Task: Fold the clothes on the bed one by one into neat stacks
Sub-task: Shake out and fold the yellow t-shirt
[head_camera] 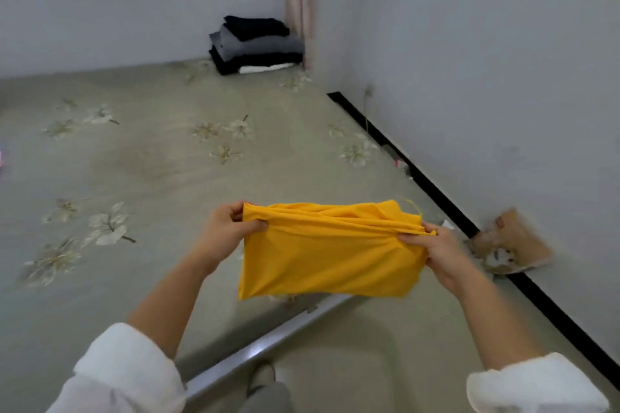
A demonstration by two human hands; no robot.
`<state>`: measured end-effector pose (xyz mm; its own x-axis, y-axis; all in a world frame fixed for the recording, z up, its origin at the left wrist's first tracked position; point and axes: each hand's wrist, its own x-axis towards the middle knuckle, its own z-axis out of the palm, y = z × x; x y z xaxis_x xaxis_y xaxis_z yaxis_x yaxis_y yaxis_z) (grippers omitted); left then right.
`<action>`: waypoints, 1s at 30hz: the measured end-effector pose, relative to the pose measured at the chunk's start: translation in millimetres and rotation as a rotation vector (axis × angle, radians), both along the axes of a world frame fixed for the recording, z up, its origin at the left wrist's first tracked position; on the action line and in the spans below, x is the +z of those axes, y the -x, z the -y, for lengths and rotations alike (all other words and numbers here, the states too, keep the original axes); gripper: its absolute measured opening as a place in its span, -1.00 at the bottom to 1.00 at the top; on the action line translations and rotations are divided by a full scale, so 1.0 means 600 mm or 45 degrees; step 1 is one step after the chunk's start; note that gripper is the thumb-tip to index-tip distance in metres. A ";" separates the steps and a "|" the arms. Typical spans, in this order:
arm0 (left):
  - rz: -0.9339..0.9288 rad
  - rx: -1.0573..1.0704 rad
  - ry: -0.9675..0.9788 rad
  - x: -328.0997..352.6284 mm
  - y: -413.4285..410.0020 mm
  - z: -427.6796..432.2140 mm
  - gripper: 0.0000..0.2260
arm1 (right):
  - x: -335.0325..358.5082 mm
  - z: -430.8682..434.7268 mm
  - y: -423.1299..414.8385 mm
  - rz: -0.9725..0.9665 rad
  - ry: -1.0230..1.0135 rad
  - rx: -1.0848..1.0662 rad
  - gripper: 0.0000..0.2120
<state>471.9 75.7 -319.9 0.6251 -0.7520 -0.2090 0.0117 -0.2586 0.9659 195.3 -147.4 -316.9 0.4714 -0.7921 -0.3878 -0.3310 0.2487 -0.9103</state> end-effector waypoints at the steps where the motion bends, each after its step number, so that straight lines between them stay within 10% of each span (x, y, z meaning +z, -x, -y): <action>1: 0.006 -0.048 -0.002 0.009 0.012 0.038 -0.87 | 0.005 0.023 0.025 0.018 0.006 -0.036 -0.78; 30: 0.181 -0.215 0.216 0.069 0.220 1.133 -0.88 | 0.089 1.021 0.299 0.064 0.163 -0.196 -0.84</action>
